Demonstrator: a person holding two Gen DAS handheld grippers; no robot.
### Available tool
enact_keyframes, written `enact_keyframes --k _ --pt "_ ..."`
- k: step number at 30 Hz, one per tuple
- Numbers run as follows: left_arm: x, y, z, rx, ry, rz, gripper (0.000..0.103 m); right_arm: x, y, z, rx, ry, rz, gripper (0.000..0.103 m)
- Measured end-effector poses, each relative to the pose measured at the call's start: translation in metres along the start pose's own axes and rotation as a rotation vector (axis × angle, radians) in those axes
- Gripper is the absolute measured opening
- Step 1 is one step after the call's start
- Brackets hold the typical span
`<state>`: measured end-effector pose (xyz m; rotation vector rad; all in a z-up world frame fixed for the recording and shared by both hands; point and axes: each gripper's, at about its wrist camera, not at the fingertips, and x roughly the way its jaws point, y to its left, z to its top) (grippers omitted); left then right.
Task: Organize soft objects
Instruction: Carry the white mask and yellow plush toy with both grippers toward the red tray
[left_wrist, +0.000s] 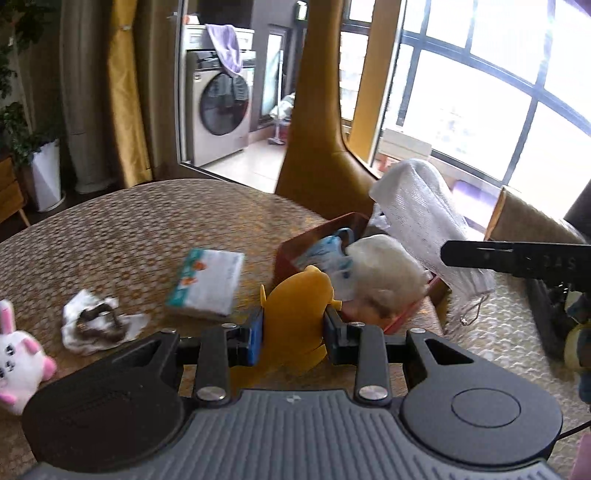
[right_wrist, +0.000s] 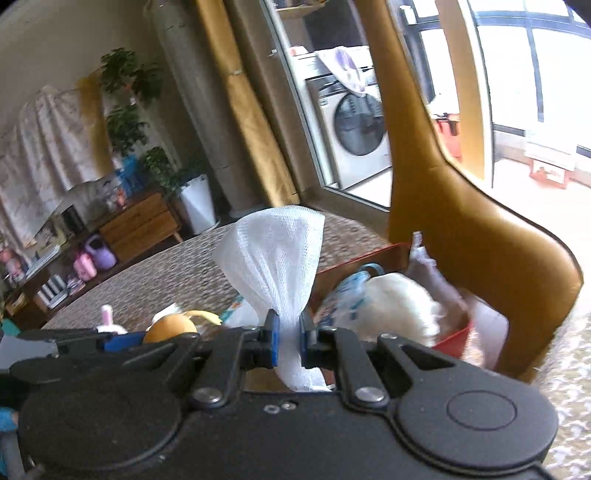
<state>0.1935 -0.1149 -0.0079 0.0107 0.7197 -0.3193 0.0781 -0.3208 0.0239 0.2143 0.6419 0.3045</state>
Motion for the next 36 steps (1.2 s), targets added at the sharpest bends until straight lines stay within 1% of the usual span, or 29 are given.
enact_keyframes --k 8,11,14,18,21,26,31,36 --pt "0.034 -0.038 0.025 -0.008 0.013 -0.086 0.032 0.011 -0.041 0.009 0.062 -0.005 -0.07 0.01" --pt "0.05 -0.046 0.032 -0.028 0.024 -0.107 0.032 0.023 -0.055 0.012 0.086 0.009 -0.092 0.01" --pt "0.067 -0.052 0.042 -0.069 0.028 -0.141 0.032 0.037 -0.065 0.016 0.099 0.02 -0.119 0.01" --pt "0.091 -0.054 0.052 -0.127 0.036 -0.165 0.032 0.054 -0.079 0.02 0.134 0.03 -0.142 0.01" --pt "0.109 -0.056 0.06 -0.151 0.049 -0.163 0.032 0.069 -0.087 0.021 0.141 0.048 -0.157 0.01" --pt "0.134 -0.052 0.07 -0.21 0.046 -0.181 0.032 0.088 -0.094 0.019 0.155 0.07 -0.155 0.01" --pt "0.166 -0.045 0.068 -0.255 0.086 -0.174 0.032 0.105 -0.098 0.011 0.153 0.108 -0.16 0.01" --pt "0.187 -0.039 0.064 -0.281 0.111 -0.191 0.032 0.114 -0.097 -0.001 0.134 0.143 -0.168 0.01"
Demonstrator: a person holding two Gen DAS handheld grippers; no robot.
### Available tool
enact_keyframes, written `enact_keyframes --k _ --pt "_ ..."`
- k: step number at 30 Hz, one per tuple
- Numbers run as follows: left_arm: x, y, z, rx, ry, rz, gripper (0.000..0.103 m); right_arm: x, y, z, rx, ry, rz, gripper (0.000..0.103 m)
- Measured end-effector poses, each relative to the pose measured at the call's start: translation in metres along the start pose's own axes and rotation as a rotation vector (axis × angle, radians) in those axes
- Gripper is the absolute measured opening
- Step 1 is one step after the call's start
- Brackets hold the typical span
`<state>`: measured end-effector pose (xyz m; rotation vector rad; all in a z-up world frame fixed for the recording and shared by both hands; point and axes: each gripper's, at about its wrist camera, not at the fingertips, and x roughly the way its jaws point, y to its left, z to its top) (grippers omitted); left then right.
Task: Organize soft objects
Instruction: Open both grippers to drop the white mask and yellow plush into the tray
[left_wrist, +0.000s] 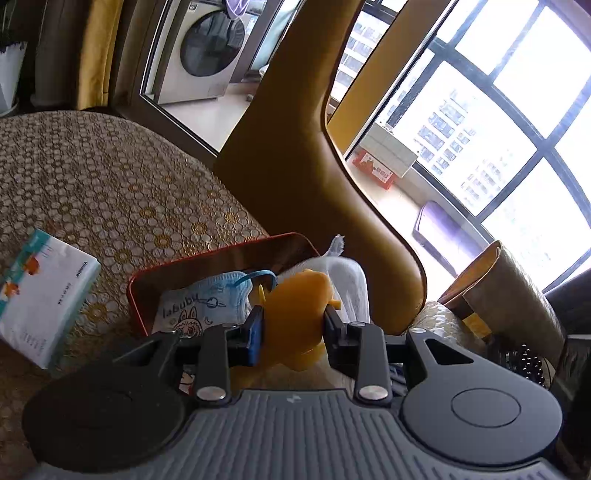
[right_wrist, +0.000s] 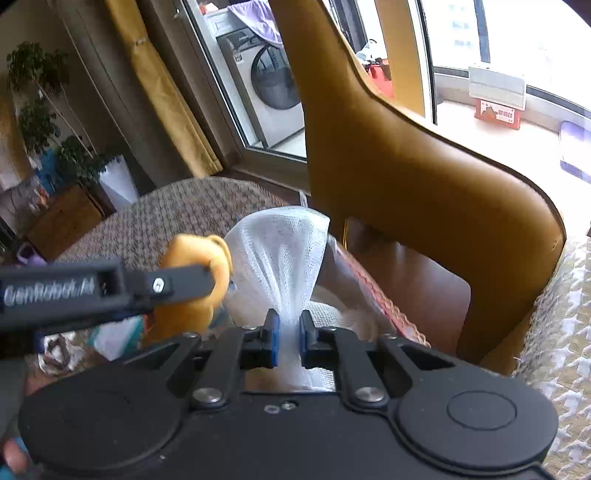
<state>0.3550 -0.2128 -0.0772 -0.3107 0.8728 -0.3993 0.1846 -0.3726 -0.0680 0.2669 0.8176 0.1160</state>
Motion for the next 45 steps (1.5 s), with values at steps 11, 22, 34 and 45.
enact_keyframes --k 11,22,34,45 --pt "0.026 0.002 -0.008 0.062 0.042 0.04 0.032 0.011 0.003 -0.011 -0.036 0.031 -0.029 0.011" --pt "0.028 -0.008 -0.012 0.15 0.038 0.074 0.044 0.012 0.008 -0.011 -0.078 0.038 -0.066 0.016" --pt "-0.009 -0.012 -0.009 0.161 -0.03 0.041 0.065 -0.005 0.01 -0.01 -0.091 0.013 -0.056 0.048" --pt "-0.066 -0.013 -0.02 0.228 -0.097 0.079 0.065 -0.044 0.024 -0.014 -0.106 -0.036 -0.029 0.062"
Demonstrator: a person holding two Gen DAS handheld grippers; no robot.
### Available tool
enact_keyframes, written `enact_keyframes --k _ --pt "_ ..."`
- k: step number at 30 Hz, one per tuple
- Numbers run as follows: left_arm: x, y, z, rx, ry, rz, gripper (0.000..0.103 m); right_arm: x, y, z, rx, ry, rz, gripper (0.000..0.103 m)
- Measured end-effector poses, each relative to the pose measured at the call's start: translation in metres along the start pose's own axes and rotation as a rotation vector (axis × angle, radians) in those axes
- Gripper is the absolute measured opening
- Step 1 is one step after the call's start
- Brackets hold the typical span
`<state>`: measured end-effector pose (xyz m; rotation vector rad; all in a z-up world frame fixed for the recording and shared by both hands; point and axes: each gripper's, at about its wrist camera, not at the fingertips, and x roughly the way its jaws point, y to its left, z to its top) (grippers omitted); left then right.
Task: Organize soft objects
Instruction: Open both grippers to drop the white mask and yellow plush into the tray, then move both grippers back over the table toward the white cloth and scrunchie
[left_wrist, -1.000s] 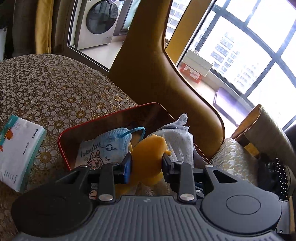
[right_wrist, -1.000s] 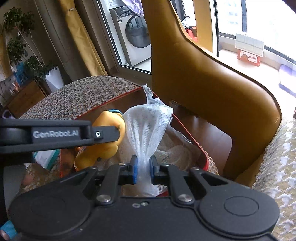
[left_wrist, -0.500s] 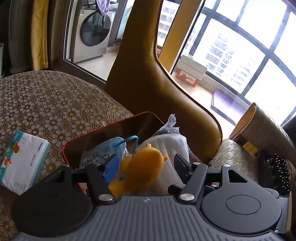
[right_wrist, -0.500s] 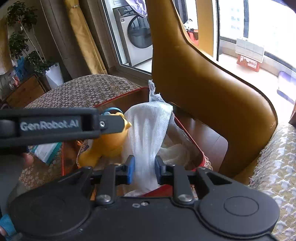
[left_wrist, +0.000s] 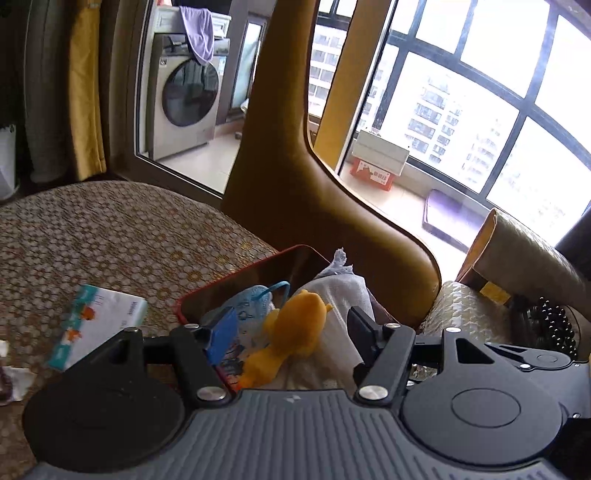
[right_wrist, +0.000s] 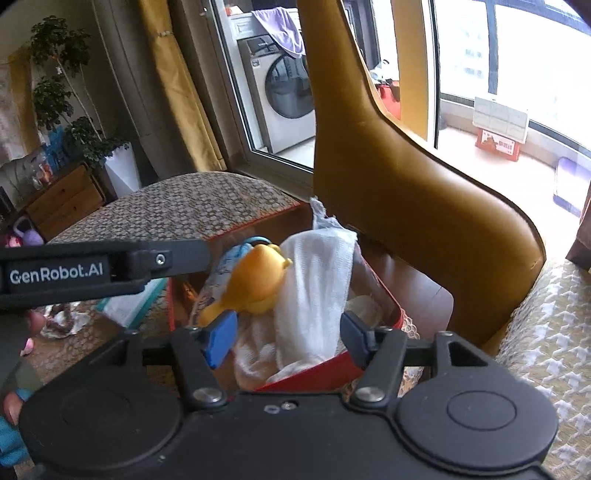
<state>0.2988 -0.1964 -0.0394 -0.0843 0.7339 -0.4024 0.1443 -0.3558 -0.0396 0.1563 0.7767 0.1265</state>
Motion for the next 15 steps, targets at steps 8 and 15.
enact_keyframes --k 8,15 --pt "-0.05 0.014 -0.01 0.019 -0.03 0.005 0.066 -0.036 0.02 -0.008 -0.019 -0.032 0.072 0.075" --pt "-0.092 0.034 -0.022 0.033 -0.059 0.051 0.071 -0.058 0.05 -0.017 -0.056 -0.045 0.123 0.083"
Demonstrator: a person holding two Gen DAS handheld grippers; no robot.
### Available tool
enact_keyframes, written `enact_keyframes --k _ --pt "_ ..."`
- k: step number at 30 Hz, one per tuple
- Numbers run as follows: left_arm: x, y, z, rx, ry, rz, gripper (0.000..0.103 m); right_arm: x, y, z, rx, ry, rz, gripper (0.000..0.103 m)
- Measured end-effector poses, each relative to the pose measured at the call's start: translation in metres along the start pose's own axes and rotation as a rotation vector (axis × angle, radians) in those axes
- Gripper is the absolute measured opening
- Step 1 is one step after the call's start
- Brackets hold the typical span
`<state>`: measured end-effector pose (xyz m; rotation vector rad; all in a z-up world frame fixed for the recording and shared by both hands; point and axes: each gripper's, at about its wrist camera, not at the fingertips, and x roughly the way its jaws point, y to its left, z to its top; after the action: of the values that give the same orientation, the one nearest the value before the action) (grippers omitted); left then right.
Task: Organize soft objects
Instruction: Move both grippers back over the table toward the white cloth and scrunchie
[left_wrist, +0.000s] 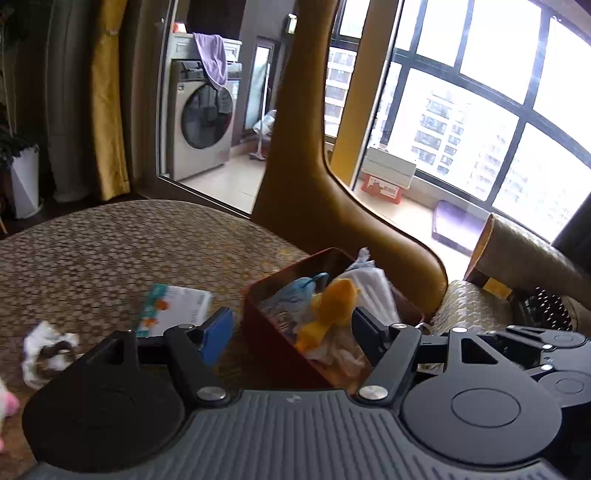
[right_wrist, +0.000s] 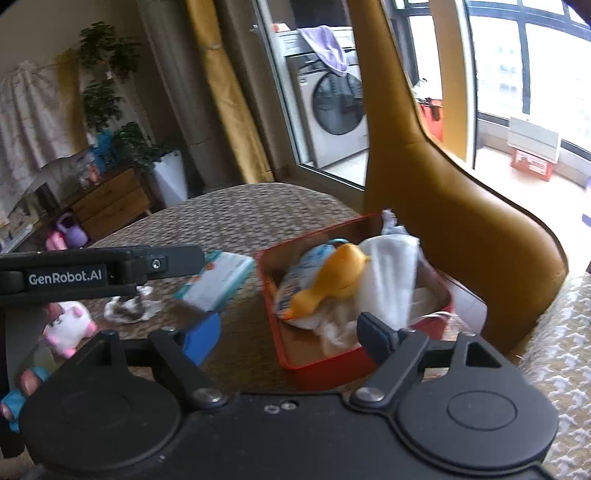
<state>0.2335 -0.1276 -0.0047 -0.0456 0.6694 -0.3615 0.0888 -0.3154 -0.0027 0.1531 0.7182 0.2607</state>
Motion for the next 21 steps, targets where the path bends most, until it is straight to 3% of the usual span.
enact_keyframes --k 5,9,21 --pt "-0.027 0.019 -0.009 0.014 -0.01 0.032 0.071 -0.008 0.024 -0.002 -0.021 -0.012 0.033 0.088" --pt "-0.048 0.037 -0.016 0.024 -0.029 0.054 0.08 -0.009 0.042 -0.003 -0.036 -0.01 0.057 0.091" --pt "-0.094 0.093 -0.04 0.023 -0.041 0.13 0.084 -0.003 0.089 -0.005 -0.08 0.004 0.106 0.095"
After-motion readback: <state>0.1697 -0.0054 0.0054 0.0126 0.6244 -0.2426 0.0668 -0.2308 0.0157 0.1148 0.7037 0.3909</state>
